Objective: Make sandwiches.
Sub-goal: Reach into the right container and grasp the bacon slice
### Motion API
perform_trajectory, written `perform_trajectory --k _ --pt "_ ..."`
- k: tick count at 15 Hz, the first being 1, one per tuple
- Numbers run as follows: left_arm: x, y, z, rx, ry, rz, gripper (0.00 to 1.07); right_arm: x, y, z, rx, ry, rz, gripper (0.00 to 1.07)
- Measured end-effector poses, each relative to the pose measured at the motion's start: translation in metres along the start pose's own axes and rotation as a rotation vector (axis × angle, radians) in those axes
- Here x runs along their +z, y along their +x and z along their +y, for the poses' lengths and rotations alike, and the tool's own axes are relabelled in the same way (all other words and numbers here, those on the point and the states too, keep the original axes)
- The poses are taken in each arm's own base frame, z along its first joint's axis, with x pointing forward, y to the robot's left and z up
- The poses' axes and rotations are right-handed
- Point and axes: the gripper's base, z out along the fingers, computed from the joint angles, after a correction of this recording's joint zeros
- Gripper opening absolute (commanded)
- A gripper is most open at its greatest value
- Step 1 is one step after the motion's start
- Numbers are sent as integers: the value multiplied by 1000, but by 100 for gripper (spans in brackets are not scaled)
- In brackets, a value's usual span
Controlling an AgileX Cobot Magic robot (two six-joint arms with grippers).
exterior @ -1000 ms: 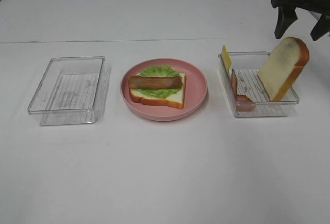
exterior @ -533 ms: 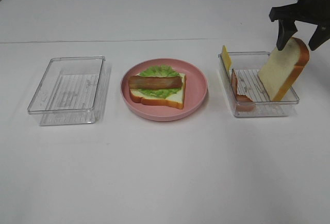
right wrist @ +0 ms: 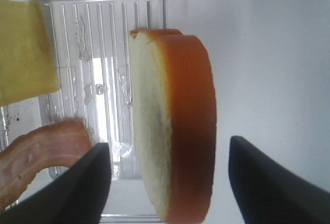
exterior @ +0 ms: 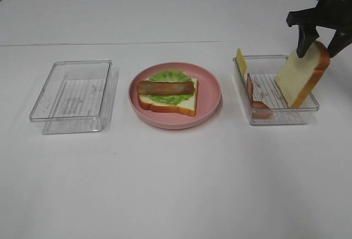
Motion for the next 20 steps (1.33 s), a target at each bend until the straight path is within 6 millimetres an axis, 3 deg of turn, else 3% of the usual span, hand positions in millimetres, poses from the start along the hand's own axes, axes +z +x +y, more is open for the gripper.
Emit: perform_trajectory --k 5,9,11,12,15,18,20 --pt "0 0 0 0 0 0 77 -35 2 3 21 -16 -25 69" --pt "0 0 0 0 0 0 77 -60 8 19 43 -136 -72 69" --pt "0 0 0 0 0 0 77 -61 10 43 1 -149 -70 69" --pt "0 0 0 0 0 0 77 -61 16 76 -41 -150 -61 69" --pt "0 0 0 0 0 0 77 -60 29 123 -111 -137 -46 69" --pt "0 0 0 0 0 0 77 -49 43 148 -150 -134 1 68" --pt "0 0 0 0 0 0 77 -28 56 148 -152 -111 87 68"
